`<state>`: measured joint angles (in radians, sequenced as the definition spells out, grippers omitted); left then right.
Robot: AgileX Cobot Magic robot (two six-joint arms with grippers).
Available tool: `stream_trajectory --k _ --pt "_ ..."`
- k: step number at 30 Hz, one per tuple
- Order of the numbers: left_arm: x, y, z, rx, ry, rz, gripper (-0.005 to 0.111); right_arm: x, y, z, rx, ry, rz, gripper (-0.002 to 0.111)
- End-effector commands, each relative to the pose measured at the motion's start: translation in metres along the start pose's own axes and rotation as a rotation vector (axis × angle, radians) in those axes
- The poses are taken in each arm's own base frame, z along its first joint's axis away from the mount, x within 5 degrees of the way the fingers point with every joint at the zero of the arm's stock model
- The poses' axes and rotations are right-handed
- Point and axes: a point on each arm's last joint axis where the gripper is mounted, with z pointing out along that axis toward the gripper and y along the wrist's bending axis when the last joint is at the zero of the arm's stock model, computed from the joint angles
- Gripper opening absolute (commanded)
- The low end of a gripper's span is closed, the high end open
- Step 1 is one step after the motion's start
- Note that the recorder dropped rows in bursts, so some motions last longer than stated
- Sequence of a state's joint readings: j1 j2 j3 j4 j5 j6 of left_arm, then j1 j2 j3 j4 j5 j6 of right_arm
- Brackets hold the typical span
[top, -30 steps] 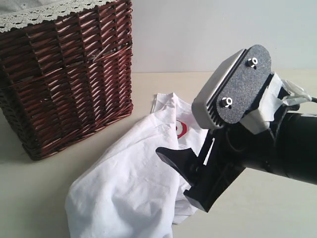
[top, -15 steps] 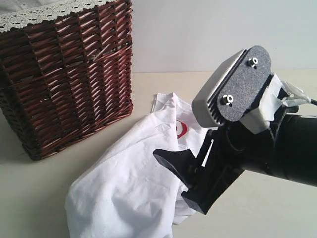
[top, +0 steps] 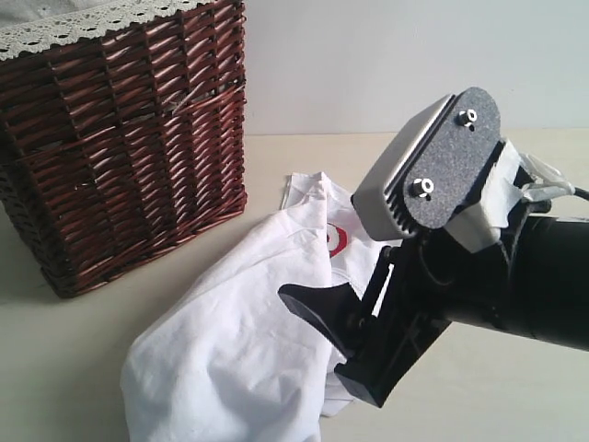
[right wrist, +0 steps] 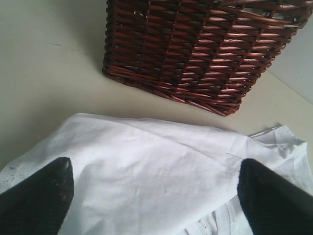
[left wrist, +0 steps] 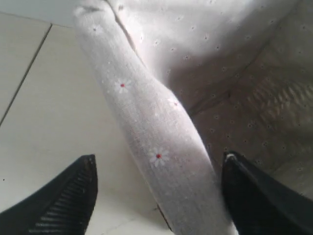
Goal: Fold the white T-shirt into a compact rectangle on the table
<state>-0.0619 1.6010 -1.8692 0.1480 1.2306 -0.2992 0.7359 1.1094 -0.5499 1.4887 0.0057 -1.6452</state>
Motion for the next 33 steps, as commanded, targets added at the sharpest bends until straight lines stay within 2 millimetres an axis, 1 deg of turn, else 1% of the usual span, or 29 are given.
stream_trajectory --k 1,2,5,8,10,12,13,14,15,16,17,18,19,20,22,24,25,26,27,28,30,32,33 --pt "0.001 -0.001 0.004 0.011 0.009 -0.045 0.071 -0.002 0.001 -0.001 -0.016 -0.009 0.005 0.087" --pt "0.001 -0.003 0.007 0.025 0.019 -0.055 0.07 -0.002 0.001 -0.001 -0.018 -0.009 0.004 0.087" --pt "0.005 -0.012 0.022 0.096 0.085 -0.087 0.065 -0.002 0.002 -0.001 -0.025 -0.01 0.007 0.087" --pt "0.013 -0.021 0.044 0.155 0.175 -0.099 0.051 -0.002 0.002 -0.001 -0.028 -0.01 0.042 0.087" --pt "0.017 -0.027 0.058 0.198 0.221 -0.059 0.035 -0.002 0.003 -0.001 -0.038 -0.01 0.053 0.087" --pt "0.019 -0.031 0.068 0.232 0.244 0.003 0.017 -0.002 0.004 -0.001 -0.054 -0.011 0.053 0.087" --pt "0.02 -0.033 0.075 0.248 0.253 0.073 0.0 -0.002 0.005 -0.001 -0.068 -0.011 0.053 0.087" --pt "0.021 -0.034 0.078 0.256 0.255 0.122 0.0 -0.003 0.006 -0.001 -0.075 -0.012 0.054 0.087" --pt "0.022 -0.036 0.082 0.293 0.255 0.211 0.0 -0.003 0.007 -0.001 -0.083 -0.012 0.056 0.087" --pt "0.022 -0.039 0.083 0.331 0.256 0.244 0.0 -0.003 0.007 -0.001 -0.087 -0.012 0.055 0.087" --pt "0.02 -0.047 0.086 0.409 0.233 0.208 0.0 -0.003 0.008 -0.001 -0.098 -0.013 0.055 0.087" --pt "0.017 -0.051 0.087 0.446 0.2 0.183 0.0 -0.003 0.008 -0.001 -0.1 -0.013 0.055 0.087" --pt "0.012 -0.061 0.09 0.506 0.138 0.144 0.0 -0.003 0.008 -0.001 -0.1 -0.012 0.06 0.087" --pt "0.011 -0.066 0.091 0.522 0.111 0.132 0.0 -0.003 0.008 -0.001 -0.1 -0.012 0.06 0.087" --pt "0.007 -0.083 0.098 0.54 0.036 0.101 0.0 -0.003 0.008 -0.001 -0.1 -0.012 0.06 0.087" --pt "0.008 -0.09 0.109 0.533 0.043 0.014 0.0 -0.003 0.008 -0.001 -0.096 -0.012 0.062 0.087" --pt "0.009 -0.091 0.115 0.525 0.052 -0.006 0.0 -0.002 0.005 0.0 -0.068 -0.007 0.063 0.087" --pt "0.01 -0.092 0.123 0.515 0.061 -0.017 0.0 0.002 -0.003 0.005 0.029 0.018 0.063 0.086" --pt "0.01 -0.092 0.126 0.514 0.054 -0.023 0.0 0.002 -0.011 0.008 0.111 0.034 0.061 0.086" --pt "0.007 -0.093 0.129 0.512 0.025 -0.034 0.0 0.002 -0.016 0.017 0.166 0.059 0.03 0.082" --pt "0.003 -0.095 0.131 0.541 -0.013 -0.08 0.0 -0.005 -0.017 0.028 0.163 0.064 -0.032 0.074" --pt "-0.001 -0.098 0.132 0.578 -0.044 -0.137 0.002 -0.009 -0.021 0.041 0.192 0.079 -0.044 0.064" --pt "-0.002 -0.1 0.135 0.59 -0.046 -0.158 0.005 -0.012 -0.025 0.047 0.237 0.084 -0.032 0.059"
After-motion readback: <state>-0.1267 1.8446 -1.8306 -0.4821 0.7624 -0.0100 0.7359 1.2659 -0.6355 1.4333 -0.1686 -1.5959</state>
